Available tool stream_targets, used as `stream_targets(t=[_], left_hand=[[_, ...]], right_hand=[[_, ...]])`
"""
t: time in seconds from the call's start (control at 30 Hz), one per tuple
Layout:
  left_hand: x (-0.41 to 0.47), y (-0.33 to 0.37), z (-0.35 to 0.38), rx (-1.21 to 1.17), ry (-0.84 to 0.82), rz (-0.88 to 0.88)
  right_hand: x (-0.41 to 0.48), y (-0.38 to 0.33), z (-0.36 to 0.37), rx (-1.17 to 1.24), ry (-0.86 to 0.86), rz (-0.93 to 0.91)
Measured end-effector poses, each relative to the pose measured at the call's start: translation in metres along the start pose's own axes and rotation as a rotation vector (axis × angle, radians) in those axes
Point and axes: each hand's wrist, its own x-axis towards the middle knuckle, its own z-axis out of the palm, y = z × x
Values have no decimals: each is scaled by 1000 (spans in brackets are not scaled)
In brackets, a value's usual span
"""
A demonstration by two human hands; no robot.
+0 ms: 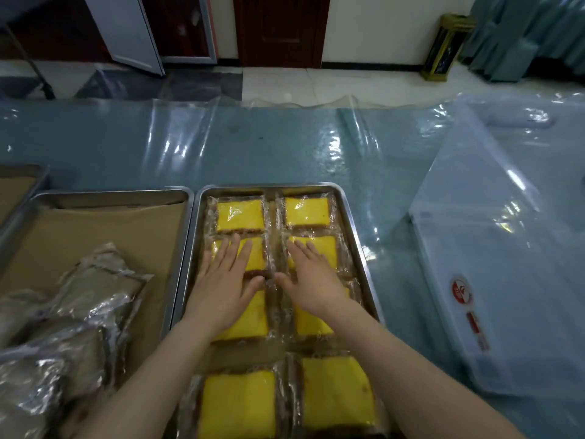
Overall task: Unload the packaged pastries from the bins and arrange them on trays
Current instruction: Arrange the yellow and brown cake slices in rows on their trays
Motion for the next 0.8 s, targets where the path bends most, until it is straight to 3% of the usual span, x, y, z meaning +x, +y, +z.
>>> stream_targets(t=[0.33, 0.57, 0.8], left_hand=[[-142, -64, -36, -76, 68, -173], [-227, -142, -55, -143, 150, -343], [-281, -242, -64, -289, 69, -393]], right_hand=[[-75, -78, 46, 187, 63, -117], [-82, -160, 105, 202, -18, -235], [-91, -223, 150, 112, 170, -36]])
